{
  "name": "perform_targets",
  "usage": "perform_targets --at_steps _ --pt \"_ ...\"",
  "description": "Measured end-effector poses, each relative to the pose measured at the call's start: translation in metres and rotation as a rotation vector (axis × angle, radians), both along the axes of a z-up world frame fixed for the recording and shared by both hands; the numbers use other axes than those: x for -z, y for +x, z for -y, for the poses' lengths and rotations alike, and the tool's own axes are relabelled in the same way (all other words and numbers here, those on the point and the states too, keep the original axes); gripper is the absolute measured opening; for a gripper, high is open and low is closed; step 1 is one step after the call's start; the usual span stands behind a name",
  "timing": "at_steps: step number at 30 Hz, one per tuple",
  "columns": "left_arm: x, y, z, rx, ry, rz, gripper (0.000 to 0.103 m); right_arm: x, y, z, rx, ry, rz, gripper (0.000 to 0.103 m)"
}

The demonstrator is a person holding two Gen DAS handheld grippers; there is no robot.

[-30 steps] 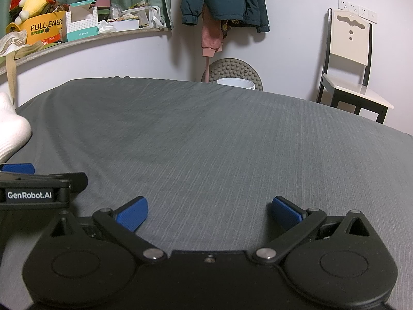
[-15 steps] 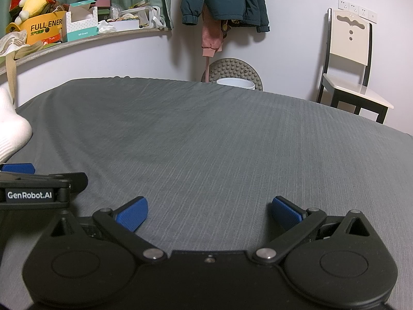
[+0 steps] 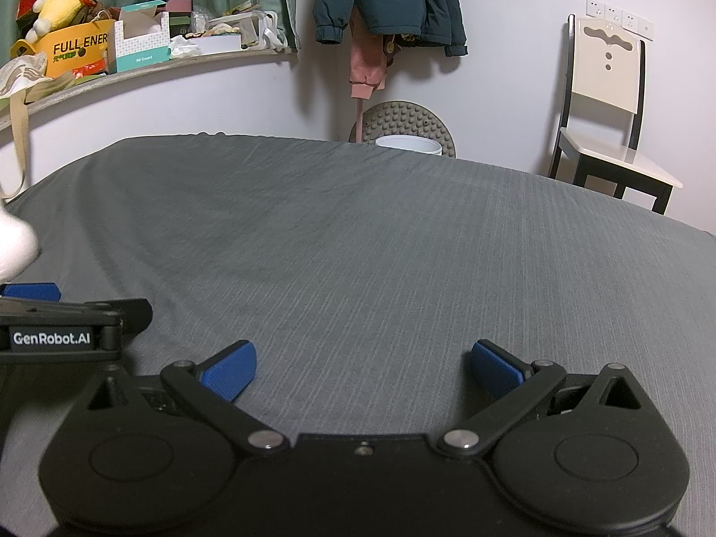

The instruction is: Fold clothes

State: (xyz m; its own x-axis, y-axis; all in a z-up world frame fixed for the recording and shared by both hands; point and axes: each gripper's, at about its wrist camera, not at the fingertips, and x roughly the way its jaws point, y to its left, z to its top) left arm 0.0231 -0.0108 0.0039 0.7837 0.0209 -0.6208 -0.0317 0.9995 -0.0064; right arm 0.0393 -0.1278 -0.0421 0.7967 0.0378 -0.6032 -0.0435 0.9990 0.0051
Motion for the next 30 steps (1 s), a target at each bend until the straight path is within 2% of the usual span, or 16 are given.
perform_targets --at_steps 30 --pt "-0.0002 -0.0002 -0.0007 0.000 0.002 0.005 0.103 0.0004 0.0008 0.0007 -0.001 -0.002 0.002 0.103"
